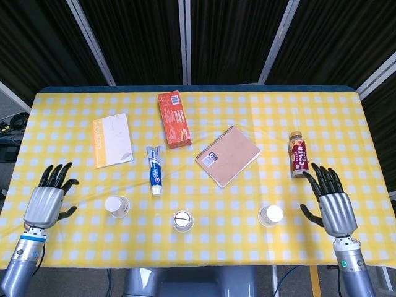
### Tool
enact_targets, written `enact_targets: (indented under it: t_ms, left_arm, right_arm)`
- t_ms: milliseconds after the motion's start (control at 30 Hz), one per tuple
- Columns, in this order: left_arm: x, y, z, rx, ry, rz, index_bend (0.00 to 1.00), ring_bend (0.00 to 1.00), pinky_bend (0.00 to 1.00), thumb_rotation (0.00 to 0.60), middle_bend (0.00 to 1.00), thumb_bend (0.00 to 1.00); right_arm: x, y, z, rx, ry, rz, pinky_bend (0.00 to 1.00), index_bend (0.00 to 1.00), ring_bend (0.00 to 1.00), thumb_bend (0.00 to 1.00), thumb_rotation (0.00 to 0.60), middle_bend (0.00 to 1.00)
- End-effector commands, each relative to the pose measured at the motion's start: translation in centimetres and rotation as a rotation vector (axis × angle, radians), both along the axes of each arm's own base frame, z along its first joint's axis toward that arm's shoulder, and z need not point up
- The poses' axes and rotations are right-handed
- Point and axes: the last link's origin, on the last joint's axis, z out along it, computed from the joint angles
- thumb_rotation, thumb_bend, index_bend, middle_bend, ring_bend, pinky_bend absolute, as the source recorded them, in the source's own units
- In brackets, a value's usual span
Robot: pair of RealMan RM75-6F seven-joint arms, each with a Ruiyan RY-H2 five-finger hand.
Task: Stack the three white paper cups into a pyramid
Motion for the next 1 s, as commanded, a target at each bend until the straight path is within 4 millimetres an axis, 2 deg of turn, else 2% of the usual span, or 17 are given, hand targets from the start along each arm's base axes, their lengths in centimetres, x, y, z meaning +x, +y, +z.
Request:
enact_targets:
  t_ms: [33, 233, 400, 567, 1000]
  left_arm:
    - [0.7, 0.2, -1.1, -0.045, 0.005, -0.022, 0.35, 0.00, 0.00, 0.600, 0.00, 0.19]
    - [1.9, 0.5, -2.7, -0.104, 0.003, -0.049, 0.36, 0.00, 0.00, 0.600, 0.00, 0.24]
    - [2.7, 0.9, -3.4, -0.132, 0.002, -0.062, 0.30, 0.00, 0.00, 0.600, 0.00, 0.24]
    - [3.5, 1.2, -4.2, -0.163, 0.016, -0.077, 0.29, 0.00, 0.00, 0.600, 0.00, 0.30]
    - [4.6, 1.6, -6.2, -0.240, 0.055, -0.074, 0.34, 0.00, 0.00, 0.600, 0.00, 0.33]
  right_arm:
    - [0.0, 0.0, 0.2, -0.004, -0.008, 0.000, 0.04, 0.16, 0.00, 0.16, 0.600, 0.00]
    - [-0.1, 0.0, 0.4, -0.006, -0.015, -0.004, 0.04, 0.17, 0.00, 0.16, 0.600, 0.00]
    - [-0.1, -0.1, 0.3, 0.001, -0.019, -0.005, 0.04, 0.17, 0.00, 0.16, 0.600, 0.00]
    - [-0.1, -0.1, 0.4, 0.001, -0.023, -0.005, 0.04, 0.17, 0.00, 0.16, 0.600, 0.00]
    - [-0.1, 0.0, 0.6, -0.004, -0.036, -0.002, 0.04, 0.17, 0.00, 0.16, 0.600, 0.00]
